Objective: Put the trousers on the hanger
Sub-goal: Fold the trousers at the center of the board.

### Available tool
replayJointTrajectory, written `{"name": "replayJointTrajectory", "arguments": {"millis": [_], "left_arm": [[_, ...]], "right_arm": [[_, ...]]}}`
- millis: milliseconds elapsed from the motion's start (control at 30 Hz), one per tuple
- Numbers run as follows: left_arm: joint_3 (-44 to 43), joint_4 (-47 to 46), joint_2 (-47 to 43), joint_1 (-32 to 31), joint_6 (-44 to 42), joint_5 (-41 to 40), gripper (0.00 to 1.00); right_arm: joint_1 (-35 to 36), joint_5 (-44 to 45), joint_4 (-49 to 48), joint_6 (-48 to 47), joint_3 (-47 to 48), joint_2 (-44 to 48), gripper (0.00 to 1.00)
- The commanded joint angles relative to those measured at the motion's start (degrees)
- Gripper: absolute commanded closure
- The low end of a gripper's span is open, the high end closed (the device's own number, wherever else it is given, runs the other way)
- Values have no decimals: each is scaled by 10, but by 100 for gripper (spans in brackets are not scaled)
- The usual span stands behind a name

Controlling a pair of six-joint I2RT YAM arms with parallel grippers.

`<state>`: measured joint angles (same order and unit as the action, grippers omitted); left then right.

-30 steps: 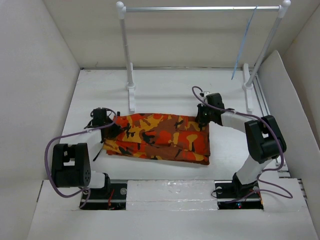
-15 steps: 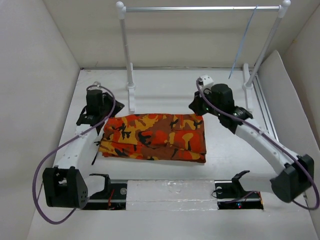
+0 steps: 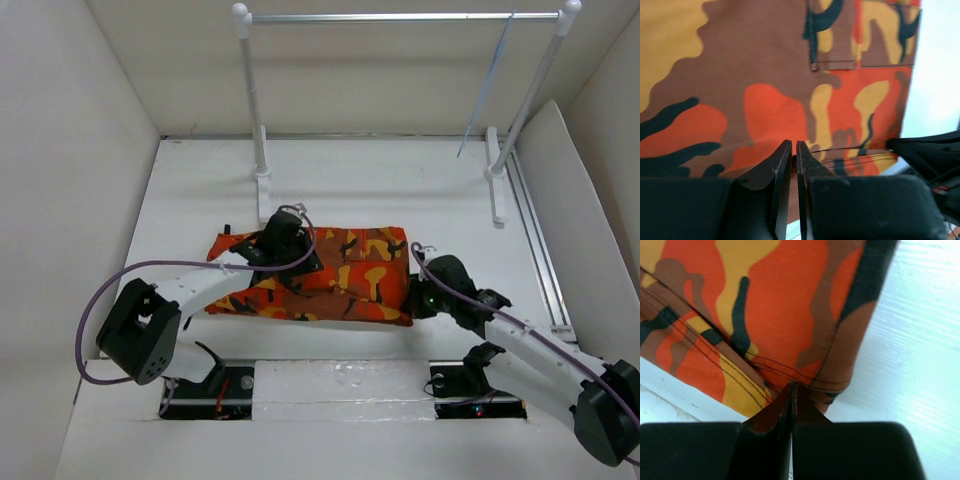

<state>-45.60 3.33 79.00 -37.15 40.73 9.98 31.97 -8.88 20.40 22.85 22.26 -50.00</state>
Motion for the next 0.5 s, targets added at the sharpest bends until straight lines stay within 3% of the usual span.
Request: {"name": "replayJointTrajectory", "arguments": {"millis": [0,133,167,267,333,367,433,467], "left_arm": [[17,-8,-13,-1,1,-27,94],[22,22,-37,-1,-16,-49,94],[17,28,-45,-1,-19,-53,94],[-15,30,-82,-1,-32,-62,93],[-50,41,-88,-1,-46,-72,94],[-63,50,-85,-6,-53,-73,99],[-90,59,-75,-13,-62,-80,100],[-97,58,-75,-14,-71,-78,100]], "right_arm": [[5,31,30,33,-3,12,95],[5,41,76,-17,105,22,75],[5,28,91,-33,143,20,66],[-7,40,147,-108,327,-27,53],[-13,76,176,-154,477,-86,51],[-27,113,190,-170,524,-105,63],[-53,135,193,-209,647,-159,100],[-92,140,198,-217,686,-177,100]]}}
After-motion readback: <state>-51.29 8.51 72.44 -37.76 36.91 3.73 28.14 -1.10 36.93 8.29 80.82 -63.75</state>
